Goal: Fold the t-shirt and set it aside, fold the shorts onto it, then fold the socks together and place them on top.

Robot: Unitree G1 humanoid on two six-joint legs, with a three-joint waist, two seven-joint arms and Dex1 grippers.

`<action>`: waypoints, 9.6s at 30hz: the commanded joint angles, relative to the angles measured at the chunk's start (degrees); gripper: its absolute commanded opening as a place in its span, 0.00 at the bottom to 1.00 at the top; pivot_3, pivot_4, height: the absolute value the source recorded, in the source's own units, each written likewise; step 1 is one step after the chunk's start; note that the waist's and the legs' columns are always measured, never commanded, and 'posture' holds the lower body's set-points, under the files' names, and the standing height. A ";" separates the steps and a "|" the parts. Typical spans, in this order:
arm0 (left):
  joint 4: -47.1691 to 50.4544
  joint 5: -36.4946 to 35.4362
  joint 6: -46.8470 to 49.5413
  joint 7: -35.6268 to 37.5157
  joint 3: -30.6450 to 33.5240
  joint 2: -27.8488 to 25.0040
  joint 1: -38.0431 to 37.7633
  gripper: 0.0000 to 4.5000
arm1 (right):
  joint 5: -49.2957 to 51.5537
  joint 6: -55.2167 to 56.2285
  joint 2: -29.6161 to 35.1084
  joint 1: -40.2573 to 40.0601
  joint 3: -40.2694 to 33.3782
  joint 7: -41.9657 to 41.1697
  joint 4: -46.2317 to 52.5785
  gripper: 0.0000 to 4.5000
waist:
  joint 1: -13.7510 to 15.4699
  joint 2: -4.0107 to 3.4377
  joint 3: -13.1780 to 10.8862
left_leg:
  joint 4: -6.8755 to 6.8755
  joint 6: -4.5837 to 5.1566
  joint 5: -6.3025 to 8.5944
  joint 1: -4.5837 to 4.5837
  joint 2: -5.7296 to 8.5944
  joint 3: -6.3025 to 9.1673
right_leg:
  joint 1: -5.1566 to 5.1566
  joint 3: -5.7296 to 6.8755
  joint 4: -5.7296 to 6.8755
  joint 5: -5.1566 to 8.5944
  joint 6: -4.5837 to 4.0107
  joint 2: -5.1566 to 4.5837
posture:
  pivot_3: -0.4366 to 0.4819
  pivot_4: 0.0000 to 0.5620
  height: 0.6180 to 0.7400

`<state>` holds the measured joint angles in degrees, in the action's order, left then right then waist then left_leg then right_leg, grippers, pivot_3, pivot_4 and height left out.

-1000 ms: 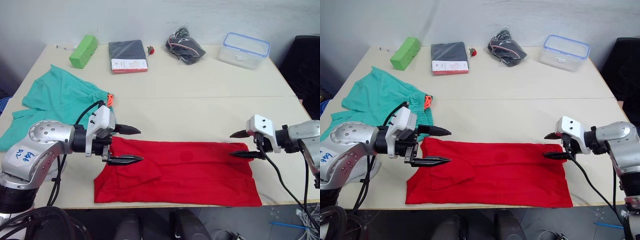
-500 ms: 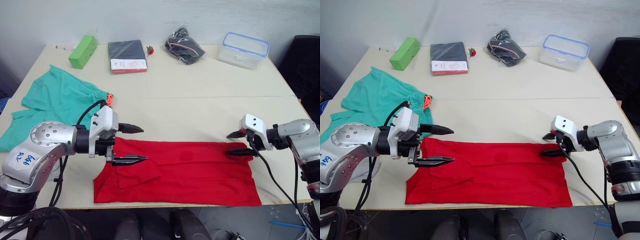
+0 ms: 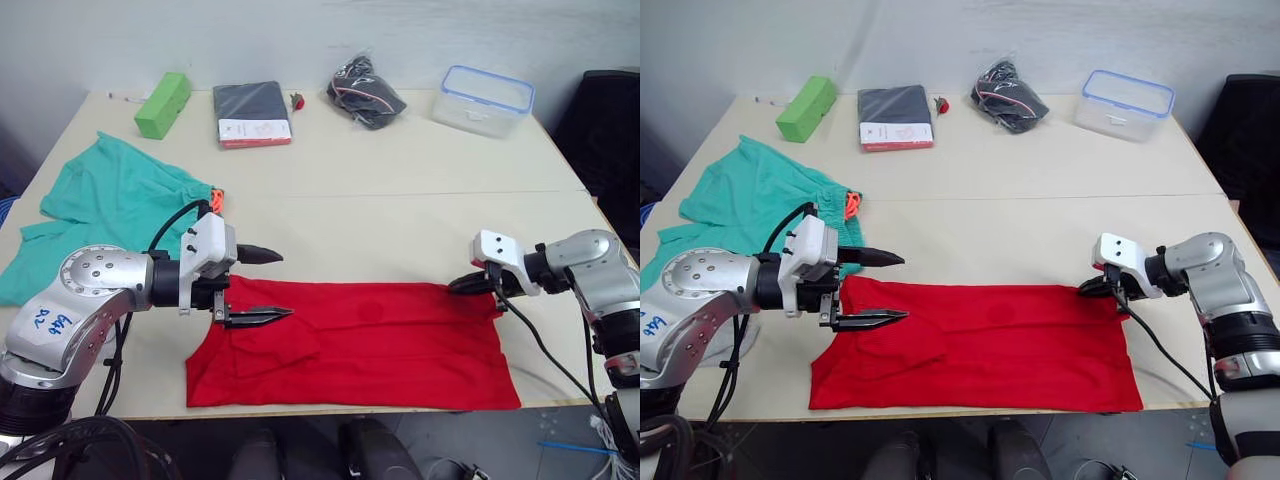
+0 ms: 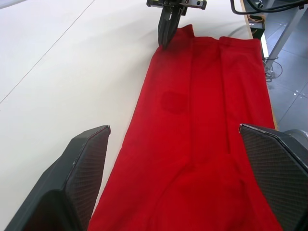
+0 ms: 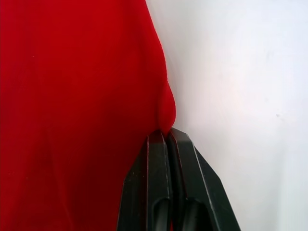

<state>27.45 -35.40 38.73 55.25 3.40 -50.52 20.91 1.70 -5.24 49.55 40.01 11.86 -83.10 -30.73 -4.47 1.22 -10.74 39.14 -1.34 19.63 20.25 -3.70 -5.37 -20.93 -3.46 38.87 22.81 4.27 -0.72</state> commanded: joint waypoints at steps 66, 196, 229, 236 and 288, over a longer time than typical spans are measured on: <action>-51.88 27.32 -11.93 22.65 -21.06 7.37 23.89 0.91 | -7.30 30.20 8.77 -17.38 -7.90 18.37 13.38 0.96 | -0.23 -0.08 -0.09 | 0.10 -0.17 -0.14 0.24 0.00 -0.13 | -0.61 -0.07 0.69 0.07 -0.11 0.01 | 0.48 0.27 1.00; -98.39 35.98 -5.95 5.56 -10.01 35.26 50.88 0.00 | 13.36 24.33 7.88 -29.95 3.42 12.12 43.55 0.21 | 1.43 0.18 -0.14 | 0.33 -0.22 -0.17 0.20 -0.01 0.00 | -0.63 0.06 1.02 0.07 -0.11 0.02 | 0.48 0.27 1.00; -97.44 36.68 -6.49 4.79 -9.38 35.19 50.77 0.00 | -1.34 24.88 -1.07 -25.48 7.83 12.96 32.66 0.06 | 1.18 0.66 0.12 | 0.47 -0.24 -0.16 0.08 -0.02 -0.03 | -0.50 0.05 1.08 0.07 -0.11 0.02 | 0.48 0.27 1.00; -97.32 36.76 -6.56 4.75 -9.33 35.21 50.55 0.00 | 0.24 26.46 -0.87 -25.47 7.07 13.02 33.08 0.00 | 1.28 0.66 0.12 | 0.49 -0.24 -0.16 0.08 -0.02 -0.03 | -0.50 0.05 1.10 0.07 -0.11 0.00 | 0.48 0.27 1.00; -99.59 36.89 -4.68 -0.89 -8.82 39.47 50.86 0.47 | 90.55 -51.15 12.06 -36.65 -8.05 77.68 57.10 0.83 | 2.97 0.67 0.16 | 0.49 -0.12 -0.06 0.48 0.01 0.14 | -0.59 0.22 0.73 0.06 -0.07 -0.13 | 0.48 0.27 1.00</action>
<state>-70.20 -0.30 33.40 54.77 -3.86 -12.08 73.23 90.45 -54.58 62.84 2.39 2.49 -9.70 27.90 -1.50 1.89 -10.58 39.62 -1.45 19.57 20.74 -3.68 -5.23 -21.53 -3.24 39.61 22.86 4.19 -0.85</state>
